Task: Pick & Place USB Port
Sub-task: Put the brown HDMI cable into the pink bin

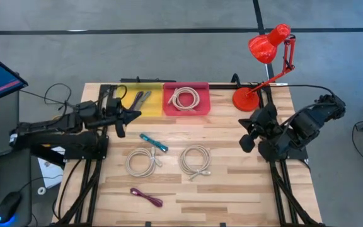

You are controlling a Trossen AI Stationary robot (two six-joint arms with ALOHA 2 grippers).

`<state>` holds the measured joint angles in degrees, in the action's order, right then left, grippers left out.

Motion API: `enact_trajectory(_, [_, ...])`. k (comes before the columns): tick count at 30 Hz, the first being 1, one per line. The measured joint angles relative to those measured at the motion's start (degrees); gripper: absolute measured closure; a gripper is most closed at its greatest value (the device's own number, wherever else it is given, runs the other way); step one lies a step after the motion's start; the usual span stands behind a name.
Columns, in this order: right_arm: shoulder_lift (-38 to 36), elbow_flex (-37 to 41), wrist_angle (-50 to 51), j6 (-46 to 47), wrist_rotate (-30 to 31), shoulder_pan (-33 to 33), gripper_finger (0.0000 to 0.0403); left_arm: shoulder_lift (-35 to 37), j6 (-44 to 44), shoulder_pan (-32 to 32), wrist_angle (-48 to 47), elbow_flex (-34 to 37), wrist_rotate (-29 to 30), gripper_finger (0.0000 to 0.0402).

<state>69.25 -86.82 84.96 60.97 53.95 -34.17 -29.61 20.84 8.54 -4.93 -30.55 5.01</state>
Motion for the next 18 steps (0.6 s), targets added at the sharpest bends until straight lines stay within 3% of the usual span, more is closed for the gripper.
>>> enact_trajectory(11, [0.0, 0.0, -1.2, 0.0, -0.1, -1.5, 0.0403, -1.8, -0.9, -12.9, 2.0, -0.2, 10.0, 0.0398])
enact_trajectory(18, [0.1, 0.0, -1.2, -0.1, -0.9, -1.4, 0.0403, -5.4, -5.1, -19.0, 2.2, -5.4, 14.2, 0.0398])
